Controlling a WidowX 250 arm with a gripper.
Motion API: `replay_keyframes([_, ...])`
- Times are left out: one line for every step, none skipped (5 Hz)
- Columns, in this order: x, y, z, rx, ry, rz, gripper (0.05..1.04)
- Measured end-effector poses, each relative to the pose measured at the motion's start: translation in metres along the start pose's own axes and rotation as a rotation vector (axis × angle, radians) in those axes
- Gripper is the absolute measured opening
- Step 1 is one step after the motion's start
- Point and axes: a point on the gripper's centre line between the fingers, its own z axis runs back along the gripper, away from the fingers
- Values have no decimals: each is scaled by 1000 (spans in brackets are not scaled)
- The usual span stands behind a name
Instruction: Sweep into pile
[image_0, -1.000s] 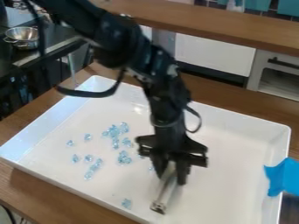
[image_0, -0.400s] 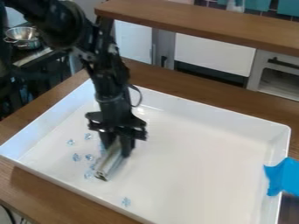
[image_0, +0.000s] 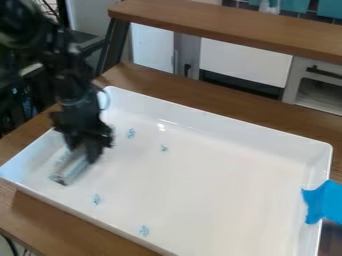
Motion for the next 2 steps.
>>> replay_keyframes([-15, 19, 2, -15, 37, -126, 388])
replay_keyframes([-36, 16, 13, -141, 46, -99, 383])
